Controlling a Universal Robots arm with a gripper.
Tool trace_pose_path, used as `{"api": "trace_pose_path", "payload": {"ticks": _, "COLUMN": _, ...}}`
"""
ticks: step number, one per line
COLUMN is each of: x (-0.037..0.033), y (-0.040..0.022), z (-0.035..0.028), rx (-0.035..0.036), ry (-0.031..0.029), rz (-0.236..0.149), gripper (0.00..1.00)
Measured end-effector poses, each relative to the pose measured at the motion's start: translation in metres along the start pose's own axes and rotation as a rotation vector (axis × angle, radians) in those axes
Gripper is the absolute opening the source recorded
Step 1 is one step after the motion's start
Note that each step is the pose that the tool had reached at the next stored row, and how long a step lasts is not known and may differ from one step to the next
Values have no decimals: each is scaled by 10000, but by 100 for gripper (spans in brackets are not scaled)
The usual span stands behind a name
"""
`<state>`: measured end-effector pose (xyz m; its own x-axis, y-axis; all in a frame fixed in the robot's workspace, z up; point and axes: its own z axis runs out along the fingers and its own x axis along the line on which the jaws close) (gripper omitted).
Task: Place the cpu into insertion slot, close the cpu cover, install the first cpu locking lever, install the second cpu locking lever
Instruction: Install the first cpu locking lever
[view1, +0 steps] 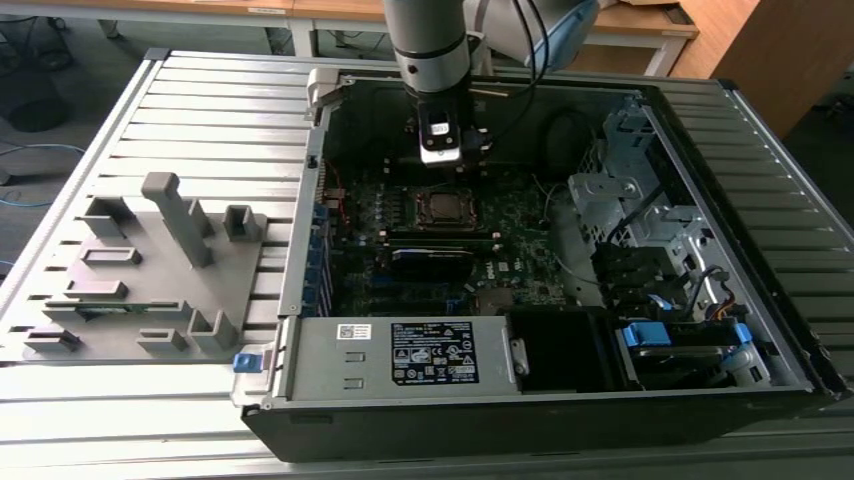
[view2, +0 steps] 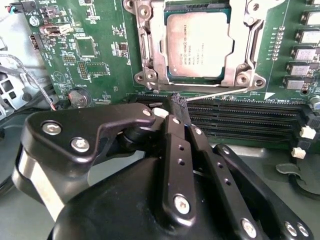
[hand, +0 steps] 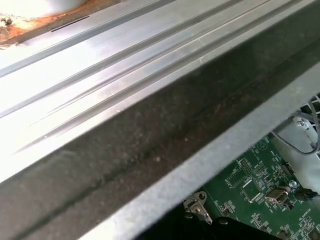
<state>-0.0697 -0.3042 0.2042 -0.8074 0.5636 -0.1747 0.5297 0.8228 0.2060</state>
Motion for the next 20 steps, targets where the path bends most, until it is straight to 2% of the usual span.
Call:
{"api": "trace_pose_path", "payload": {"ticks": 4, "x": 1, "y": 0, "z": 0, "rx": -107, "ry": 68, "rz": 35, "gripper": 11}}
{"api": "trace_pose_path", "payload": {"ticks": 8, "x": -6, "y": -9, "z": -1, "rx": -248, "ry": 162, "rz": 80, "gripper": 11}}
{"api": "trace_pose_path", "payload": {"ticks": 13, "x": -37, "y": -55, "z": -5, "rx": -363, "ry": 237, "rz": 118, "gripper": 11}}
{"api": "trace_pose_path", "payload": {"ticks": 14, "x": -43, "y": -65, "z": -5, "rx": -407, "ry": 266, "rz": 132, "gripper": 11}}
{"api": "trace_pose_path", "payload": {"ticks": 15, "x": -49, "y": -73, "z": -6, "rx": -492, "ry": 321, "rz": 159, "gripper": 11}}
{"api": "trace_pose_path", "payload": {"ticks": 18, "x": -65, "y": -96, "z": -8, "rx": -918, "ry": 601, "rz": 295, "gripper": 11}}
{"api": "trace_pose_path", "payload": {"ticks": 19, "x": -70, "y": -103, "z": -8, "rx": -1032, "ry": 676, "rz": 333, "gripper": 11}}
{"api": "trace_pose_path", "payload": {"ticks": 20, "x": -74, "y": -109, "z": -9, "rx": -1107, "ry": 724, "rz": 356, "gripper": 11}}
